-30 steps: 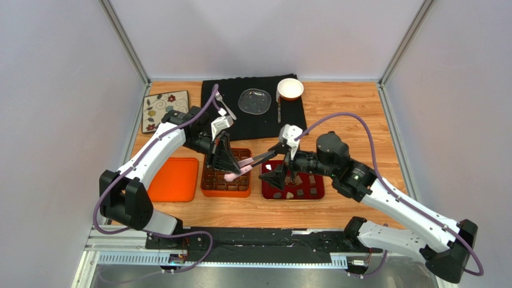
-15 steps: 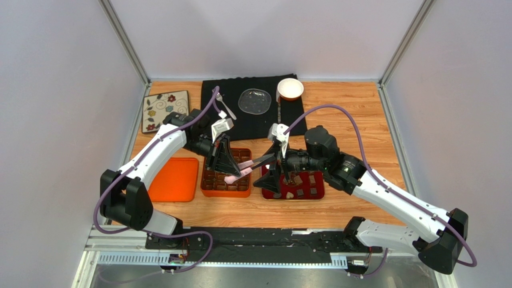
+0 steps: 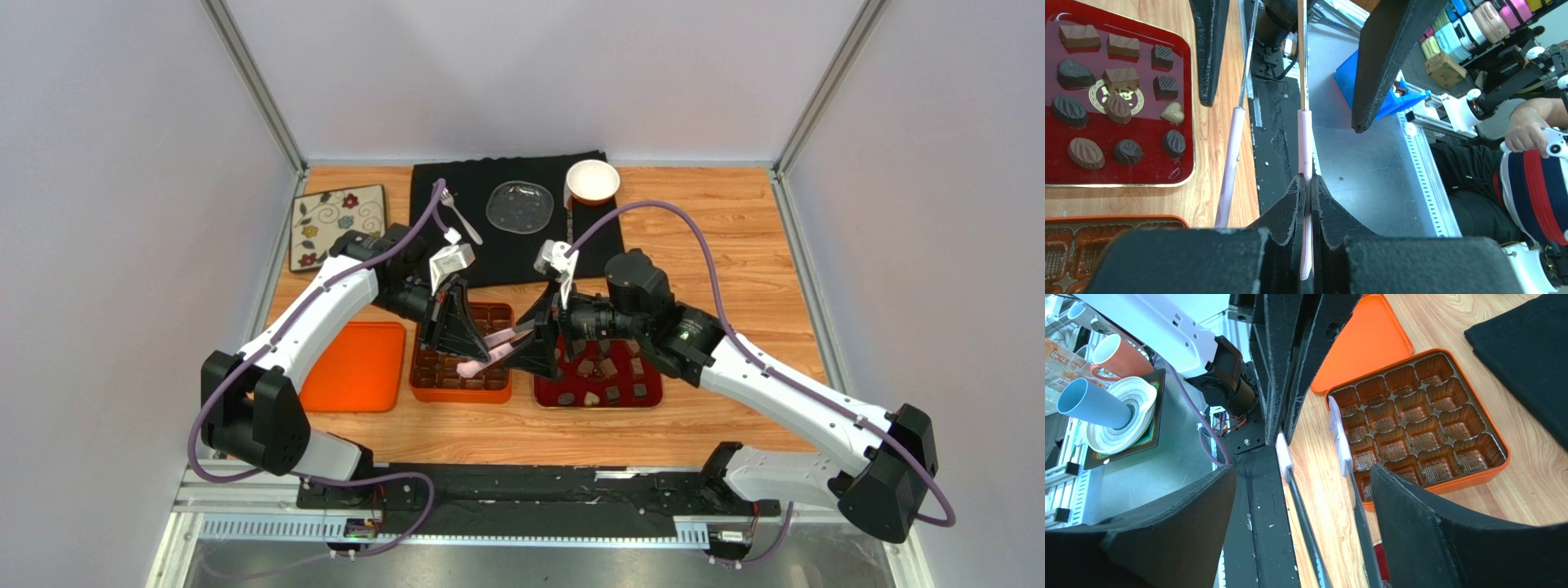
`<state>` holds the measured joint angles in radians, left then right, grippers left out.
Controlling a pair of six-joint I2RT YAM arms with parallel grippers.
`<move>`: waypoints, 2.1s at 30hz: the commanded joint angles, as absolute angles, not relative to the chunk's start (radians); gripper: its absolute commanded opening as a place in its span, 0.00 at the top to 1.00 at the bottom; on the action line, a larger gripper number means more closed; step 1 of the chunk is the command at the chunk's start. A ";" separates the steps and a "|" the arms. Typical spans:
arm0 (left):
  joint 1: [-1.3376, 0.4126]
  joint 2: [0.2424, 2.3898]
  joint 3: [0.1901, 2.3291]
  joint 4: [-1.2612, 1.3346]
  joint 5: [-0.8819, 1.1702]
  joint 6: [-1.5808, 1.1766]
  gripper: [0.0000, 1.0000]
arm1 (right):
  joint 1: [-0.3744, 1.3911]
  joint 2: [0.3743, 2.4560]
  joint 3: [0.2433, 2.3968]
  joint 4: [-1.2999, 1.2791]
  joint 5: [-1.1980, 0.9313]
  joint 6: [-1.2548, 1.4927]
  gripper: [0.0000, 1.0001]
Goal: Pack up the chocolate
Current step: Adjust the clamp.
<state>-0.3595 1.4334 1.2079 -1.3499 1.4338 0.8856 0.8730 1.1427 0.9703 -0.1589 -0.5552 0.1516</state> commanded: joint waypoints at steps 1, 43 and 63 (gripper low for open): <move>-0.367 1.393 1.206 -1.491 1.551 0.933 1.00 | 0.871 1.152 1.025 -0.114 -0.560 0.172 0.19; -0.367 1.398 1.295 -1.479 1.473 0.867 0.31 | 0.868 1.006 0.896 -0.123 -0.468 0.242 0.94; -0.267 1.156 1.143 -0.877 0.797 0.167 0.02 | 0.862 0.909 0.877 -0.370 -0.017 0.284 1.00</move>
